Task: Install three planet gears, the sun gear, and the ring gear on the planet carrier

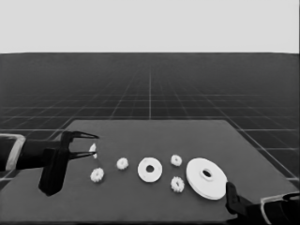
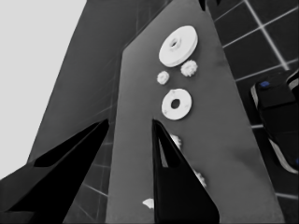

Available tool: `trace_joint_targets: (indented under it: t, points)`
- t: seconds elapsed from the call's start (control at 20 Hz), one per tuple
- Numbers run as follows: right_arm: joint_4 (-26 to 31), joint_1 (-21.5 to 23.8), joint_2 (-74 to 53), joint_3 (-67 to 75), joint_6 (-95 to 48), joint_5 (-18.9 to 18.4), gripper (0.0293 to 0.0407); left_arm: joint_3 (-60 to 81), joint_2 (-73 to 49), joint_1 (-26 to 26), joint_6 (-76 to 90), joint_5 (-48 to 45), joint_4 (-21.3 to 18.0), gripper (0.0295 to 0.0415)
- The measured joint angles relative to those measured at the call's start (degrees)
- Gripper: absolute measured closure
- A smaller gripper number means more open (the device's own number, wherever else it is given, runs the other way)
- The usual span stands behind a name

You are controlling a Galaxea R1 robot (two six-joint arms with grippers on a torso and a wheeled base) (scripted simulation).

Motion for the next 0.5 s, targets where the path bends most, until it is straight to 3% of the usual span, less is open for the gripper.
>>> trace_joint_targets:
  t: [0.05,0.1,0.15,0.2,0.25,0.3,0.35,0.4,0.5]
  points:
    - [4.3,-3.1,0.8,3.0,-0.2,1.3,0.0407,4.1,-0.2,4.0,-0.1,2.8,-4.2,0.0415]
    - [2.6,-1.9,0.5,1.7,-0.1,0.8,0.0392,2.5,-0.1,2.6,-0.1,1.7,-2.5,0.0414]
    - [1.5,-1.3,0.3,0.9,-0.1,0.4,0.0363,1.4,-0.1,1.6,-0.1,1.0,-1.5,0.0396]
    - [0.9,-0.9,0.1,0.4,0.0,0.3,0.0332,0.9,-0.1,1.1,0.0,0.6,-0.9,0.0364]
    - [0.5,-0.6,0.1,0.2,0.0,0.1,0.032,-1.7,5.5,13.3,-27.8,22.0,26.8,0.0329]
    - [0.3,-0.5,0.0,0.0,0.0,0.1,0.0317,-8.2,15.9,18.0,-56.3,44.6,26.0,0.0308]
    - [0.2,-0.4,0.0,0.0,0.0,0.0,0.0316,-18.1,22.6,18.8,-72.5,50.5,13.7,0.0309]
    - [0.1,-0.4,0.0,-0.1,0.0,0.0,0.0315,-26.6,25.9,19.3,-79.5,49.5,5.0,0.0317]
    - [0.1,-0.3,0.0,-0.1,0.0,0.0,0.0315,-36.7,28.8,20.0,-83.3,47.4,-3.5,0.0324]
